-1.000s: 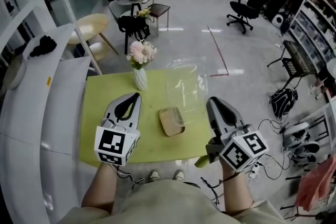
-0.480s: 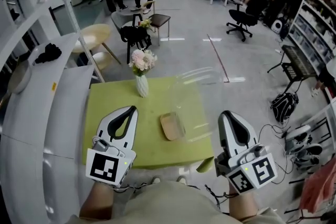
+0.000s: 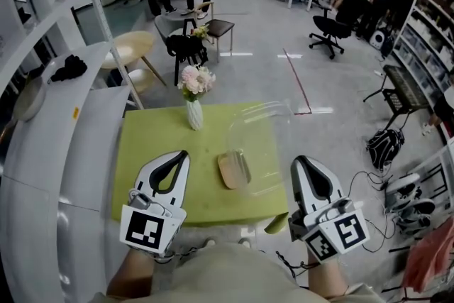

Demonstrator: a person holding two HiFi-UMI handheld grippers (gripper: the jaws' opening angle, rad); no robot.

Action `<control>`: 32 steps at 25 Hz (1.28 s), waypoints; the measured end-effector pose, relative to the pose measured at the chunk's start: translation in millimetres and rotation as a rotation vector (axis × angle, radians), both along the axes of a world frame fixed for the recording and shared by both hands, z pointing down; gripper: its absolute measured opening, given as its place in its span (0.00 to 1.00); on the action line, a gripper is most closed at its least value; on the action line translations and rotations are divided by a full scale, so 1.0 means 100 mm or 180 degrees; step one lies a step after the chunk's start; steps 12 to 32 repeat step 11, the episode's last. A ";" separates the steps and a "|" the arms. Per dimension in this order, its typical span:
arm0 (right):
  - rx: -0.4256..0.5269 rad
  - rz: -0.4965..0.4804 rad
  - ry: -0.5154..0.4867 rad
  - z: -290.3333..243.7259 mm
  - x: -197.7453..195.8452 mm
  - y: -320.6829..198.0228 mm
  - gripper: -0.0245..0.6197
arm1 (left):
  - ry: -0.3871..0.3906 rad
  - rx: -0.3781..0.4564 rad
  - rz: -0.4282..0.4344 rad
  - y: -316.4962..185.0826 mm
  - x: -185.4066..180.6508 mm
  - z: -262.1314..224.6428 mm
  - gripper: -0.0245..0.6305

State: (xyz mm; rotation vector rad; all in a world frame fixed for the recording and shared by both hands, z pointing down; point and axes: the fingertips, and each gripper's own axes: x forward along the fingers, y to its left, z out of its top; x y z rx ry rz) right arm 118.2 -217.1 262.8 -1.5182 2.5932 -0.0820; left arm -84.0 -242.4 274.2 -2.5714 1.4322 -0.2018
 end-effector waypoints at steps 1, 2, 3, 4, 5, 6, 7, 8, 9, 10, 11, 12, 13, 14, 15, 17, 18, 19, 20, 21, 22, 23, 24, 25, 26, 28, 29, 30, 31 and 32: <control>0.0002 0.0006 0.0005 0.00 0.01 -0.01 0.07 | -0.0003 0.0001 -0.0005 0.00 0.00 0.01 0.05; 0.0003 0.0014 0.0008 0.01 0.03 -0.01 0.07 | -0.0005 -0.0003 -0.0013 0.00 0.00 0.02 0.05; 0.0002 0.0023 0.0009 0.01 0.04 -0.01 0.07 | -0.0006 -0.0012 -0.0021 0.00 0.00 0.03 0.05; 0.0000 0.0032 0.0011 0.02 0.06 -0.01 0.07 | -0.0002 -0.0023 -0.0029 0.00 0.00 0.05 0.05; -0.0003 0.0039 0.0014 0.02 0.07 -0.01 0.07 | 0.0003 -0.0033 -0.0033 0.01 0.00 0.06 0.05; -0.0006 0.0044 0.0017 0.03 0.08 -0.01 0.07 | 0.0007 -0.0040 -0.0036 0.01 0.00 0.06 0.05; -0.0009 0.0047 0.0021 0.03 0.08 -0.02 0.07 | 0.0008 -0.0044 -0.0037 0.00 0.01 0.07 0.05; -0.0013 0.0049 0.0023 0.03 0.09 -0.02 0.07 | 0.0006 -0.0046 -0.0037 0.00 0.01 0.06 0.05; -0.0016 0.0051 0.0023 0.04 0.09 -0.03 0.07 | 0.0003 -0.0045 -0.0035 -0.01 0.02 0.06 0.05; -0.0020 0.0053 0.0023 0.04 0.10 -0.03 0.07 | -0.0001 -0.0043 -0.0034 -0.01 0.02 0.06 0.05; -0.0025 0.0055 0.0022 0.05 0.10 -0.04 0.07 | -0.0005 -0.0040 -0.0032 -0.02 0.03 0.06 0.05; -0.0025 0.0055 0.0022 0.05 0.10 -0.04 0.07 | -0.0005 -0.0040 -0.0032 -0.02 0.03 0.06 0.05; -0.0025 0.0055 0.0022 0.05 0.10 -0.04 0.07 | -0.0005 -0.0040 -0.0032 -0.02 0.03 0.06 0.05; -0.0025 0.0055 0.0022 0.05 0.10 -0.04 0.07 | -0.0005 -0.0040 -0.0032 -0.02 0.03 0.06 0.05; -0.0025 0.0055 0.0022 0.05 0.10 -0.04 0.07 | -0.0005 -0.0040 -0.0032 -0.02 0.03 0.06 0.05; -0.0025 0.0055 0.0022 0.05 0.10 -0.04 0.07 | -0.0005 -0.0040 -0.0032 -0.02 0.03 0.06 0.05; -0.0025 0.0055 0.0022 0.05 0.10 -0.04 0.07 | -0.0005 -0.0040 -0.0032 -0.02 0.03 0.06 0.05; -0.0025 0.0055 0.0022 0.05 0.10 -0.04 0.07 | -0.0005 -0.0040 -0.0032 -0.02 0.03 0.06 0.05; -0.0025 0.0055 0.0022 0.05 0.10 -0.04 0.07 | -0.0005 -0.0040 -0.0032 -0.02 0.03 0.06 0.05; -0.0025 0.0055 0.0022 0.05 0.10 -0.04 0.07 | -0.0005 -0.0040 -0.0032 -0.02 0.03 0.06 0.05; -0.0025 0.0055 0.0022 0.05 0.10 -0.04 0.07 | -0.0005 -0.0040 -0.0032 -0.02 0.03 0.06 0.05; -0.0025 0.0055 0.0022 0.05 0.10 -0.04 0.07 | -0.0005 -0.0040 -0.0032 -0.02 0.03 0.06 0.05; -0.0025 0.0055 0.0022 0.05 0.10 -0.04 0.07 | -0.0005 -0.0040 -0.0032 -0.02 0.03 0.06 0.05; -0.0025 0.0055 0.0022 0.05 0.10 -0.04 0.07 | -0.0005 -0.0040 -0.0032 -0.02 0.03 0.06 0.05; -0.0025 0.0055 0.0022 0.05 0.10 -0.04 0.07 | -0.0005 -0.0040 -0.0032 -0.02 0.03 0.06 0.05; -0.0025 0.0055 0.0022 0.05 0.10 -0.04 0.07 | -0.0005 -0.0040 -0.0032 -0.02 0.03 0.06 0.05; -0.0025 0.0055 0.0022 0.05 0.10 -0.04 0.07 | -0.0005 -0.0040 -0.0032 -0.02 0.03 0.06 0.05; -0.0025 0.0055 0.0022 0.05 0.10 -0.04 0.07 | -0.0005 -0.0040 -0.0032 -0.02 0.03 0.06 0.05; -0.0025 0.0055 0.0022 0.05 0.10 -0.04 0.07 | -0.0005 -0.0040 -0.0032 -0.02 0.03 0.06 0.05; -0.0025 0.0055 0.0022 0.05 0.10 -0.04 0.07 | -0.0005 -0.0040 -0.0032 -0.02 0.03 0.06 0.05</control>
